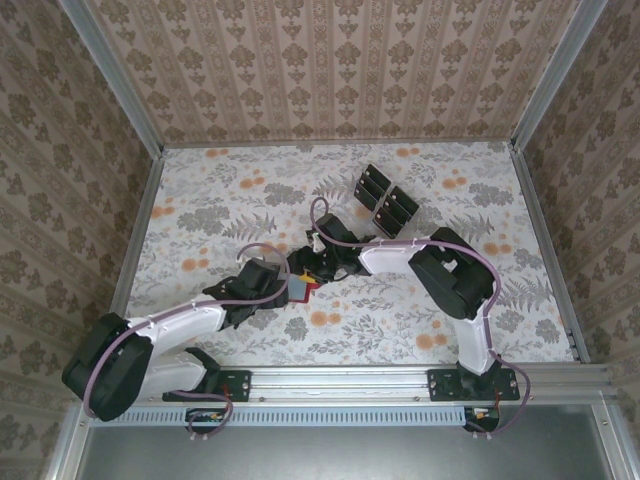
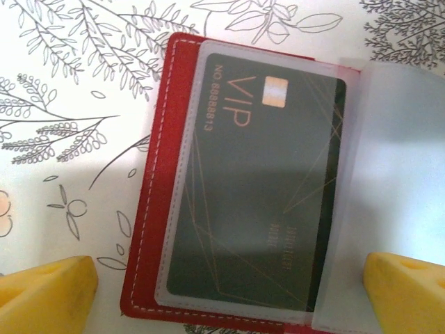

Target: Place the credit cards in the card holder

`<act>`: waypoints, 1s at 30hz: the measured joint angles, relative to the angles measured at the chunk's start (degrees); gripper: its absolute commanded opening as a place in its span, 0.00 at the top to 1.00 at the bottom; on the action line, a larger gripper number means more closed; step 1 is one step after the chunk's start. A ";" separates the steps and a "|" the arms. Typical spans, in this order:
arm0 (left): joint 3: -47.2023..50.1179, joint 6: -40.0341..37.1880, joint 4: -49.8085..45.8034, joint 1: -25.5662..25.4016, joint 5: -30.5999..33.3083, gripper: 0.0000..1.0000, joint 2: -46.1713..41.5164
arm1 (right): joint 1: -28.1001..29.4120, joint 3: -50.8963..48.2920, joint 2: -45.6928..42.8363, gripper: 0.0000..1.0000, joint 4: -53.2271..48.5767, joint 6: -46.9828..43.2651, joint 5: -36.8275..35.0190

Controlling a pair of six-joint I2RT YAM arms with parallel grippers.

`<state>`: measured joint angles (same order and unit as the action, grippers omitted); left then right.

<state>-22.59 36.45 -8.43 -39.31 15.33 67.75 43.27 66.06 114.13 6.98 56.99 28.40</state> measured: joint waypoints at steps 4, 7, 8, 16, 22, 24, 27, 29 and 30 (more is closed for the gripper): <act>0.37 0.42 0.28 0.04 0.26 0.00 -0.02 | 0.00 -1.18 -2.08 0.44 -1.18 -0.15 -1.68; 0.42 0.68 0.37 0.04 0.35 0.00 -0.04 | 0.00 -1.20 -2.45 0.44 -1.60 -1.11 -3.02; 0.42 0.83 0.39 0.09 0.35 0.00 -0.04 | -0.02 -1.20 -2.45 0.44 -1.79 -1.51 -3.48; 0.46 1.07 0.61 0.37 0.33 0.00 -0.22 | -0.26 0.31 -2.16 0.44 -3.52 -3.50 -5.57; 0.74 1.27 0.96 0.42 0.33 0.00 -0.37 | -0.26 2.51 -0.37 0.44 -3.54 -4.39 -5.73; 0.79 1.27 1.03 0.42 0.35 0.00 -0.37 | -0.26 3.21 0.66 0.44 -3.58 -4.55 -5.73; 0.79 1.29 1.05 0.42 0.35 0.00 -0.37 | -0.26 3.65 1.90 0.44 -3.58 -4.57 -5.73; 0.79 1.29 1.05 0.42 0.35 0.00 -0.37 | -0.26 3.65 2.16 0.44 -3.58 -4.59 -5.70; 0.79 1.29 1.05 0.42 0.33 0.00 -0.37 | -0.26 3.67 2.16 0.44 -3.58 -4.59 -5.73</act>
<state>-21.80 37.74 -7.38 -38.89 15.66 67.37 43.00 69.73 116.29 3.40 52.40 22.68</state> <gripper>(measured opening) 0.997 0.556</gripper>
